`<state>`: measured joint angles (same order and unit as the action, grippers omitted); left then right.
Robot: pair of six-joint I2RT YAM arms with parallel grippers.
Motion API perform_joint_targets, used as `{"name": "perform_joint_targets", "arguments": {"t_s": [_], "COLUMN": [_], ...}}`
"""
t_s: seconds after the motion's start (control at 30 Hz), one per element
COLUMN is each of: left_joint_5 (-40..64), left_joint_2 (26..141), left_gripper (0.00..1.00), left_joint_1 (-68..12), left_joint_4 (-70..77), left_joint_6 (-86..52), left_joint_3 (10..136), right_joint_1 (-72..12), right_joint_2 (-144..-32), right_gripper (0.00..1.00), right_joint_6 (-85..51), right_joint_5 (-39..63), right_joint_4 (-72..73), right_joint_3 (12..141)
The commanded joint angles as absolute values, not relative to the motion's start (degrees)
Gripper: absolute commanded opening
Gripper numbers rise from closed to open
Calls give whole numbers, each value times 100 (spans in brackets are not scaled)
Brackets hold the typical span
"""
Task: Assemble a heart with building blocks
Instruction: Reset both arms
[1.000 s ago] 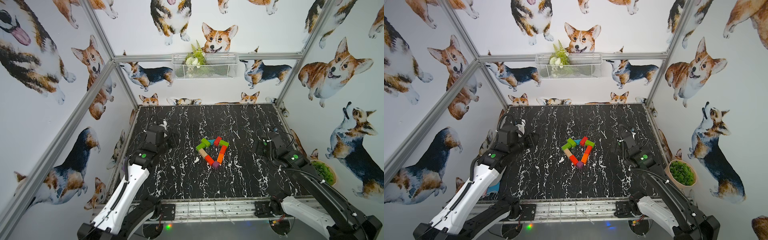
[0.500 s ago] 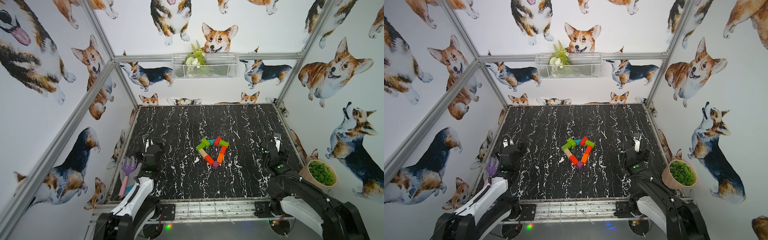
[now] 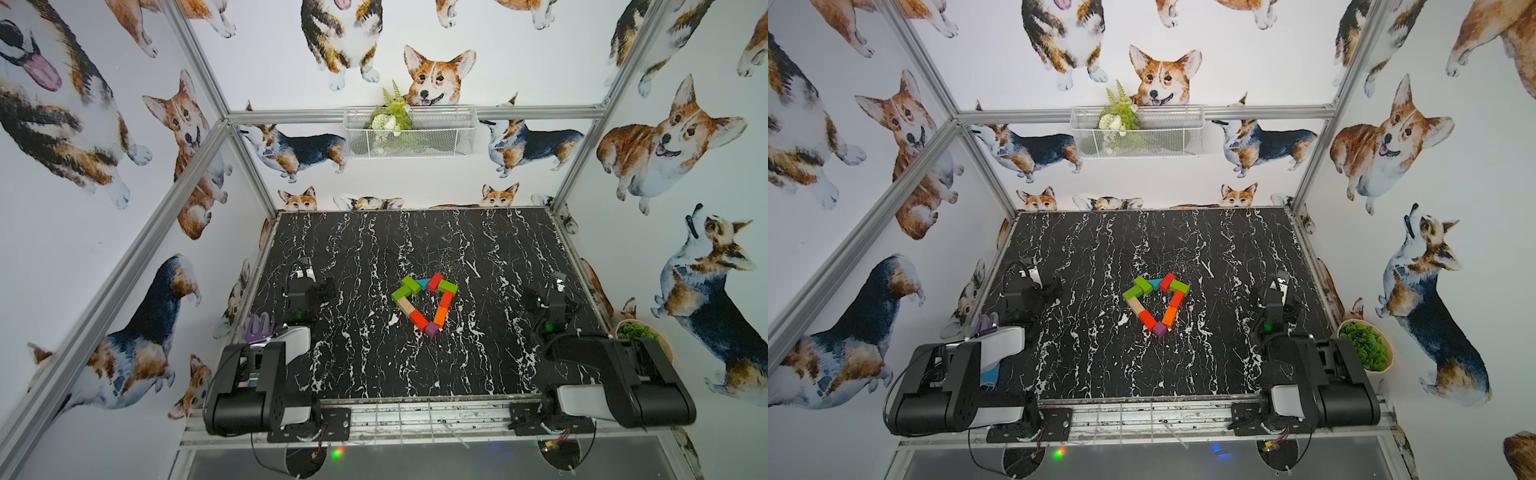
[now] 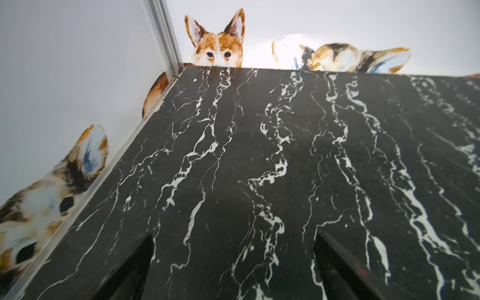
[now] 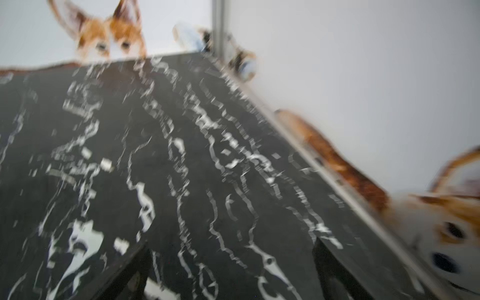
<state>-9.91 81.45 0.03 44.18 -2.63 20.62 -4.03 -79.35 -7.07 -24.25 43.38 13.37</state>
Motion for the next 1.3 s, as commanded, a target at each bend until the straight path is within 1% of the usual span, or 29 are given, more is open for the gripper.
{"name": "perform_joint_targets", "arguments": {"t_s": [0.0, 0.03, 0.07, 0.13, 0.2, 0.23, 0.3, 0.4, 0.5, 0.9, 1.03, 1.27], "left_joint_5": [-655, -658, -656, -915, -835, -925, -1017, -1048, -1045, -1143, -1410, -1435], "left_joint_2": [9126, 9017, 8841, 9030, 8972, 9010, 8983, 8984, 8985, 8990, 9000, 9000], "left_gripper": [100, 100, 100, 100, 100, 100, 100, 100, 100, 100, 100, 100], "left_joint_1": [-106, -145, -169, -288, -299, -299, -303, -334, -329, -411, -576, -601], "left_joint_4": [6678, 6473, 5916, 5989, 5791, 5839, 5482, 5473, 5480, 5441, 5370, 5405], "left_joint_6": [-234, -185, -228, -91, -112, -94, -165, -138, -134, -82, 32, 61], "left_joint_3": [1589, 1602, 1728, 1871, 1923, 1932, 2087, 2096, 2092, 2114, 2182, 2158], "right_joint_1": [-369, -311, -267, -172, -123, -124, -128, -124, -123, -123, -123, -123], "right_joint_2": [-8476, -8414, -8235, -8200, -8363, -8301, -8211, -8315, -8253, -8288, -8286, -8279], "right_gripper": [100, 100, 100, 100, 100, 100, 100, 99, 100, 100, 100, 100], "right_joint_6": [-347, -405, -480, -609, -639, -648, -686, -650, -672, -665, -667, -677], "right_joint_5": [-1274, -1237, -1196, -1174, -1260, -1257, -1283, -1284, -1288, -1287, -1288, -1292], "right_joint_4": [6027, 5997, 5606, 5173, 5345, 5148, 4755, 5110, 4914, 4975, 4967, 4975], "right_joint_3": [1346, 1327, 1392, 1553, 1614, 1668, 1771, 1698, 1740, 1740, 1741, 1736]}}
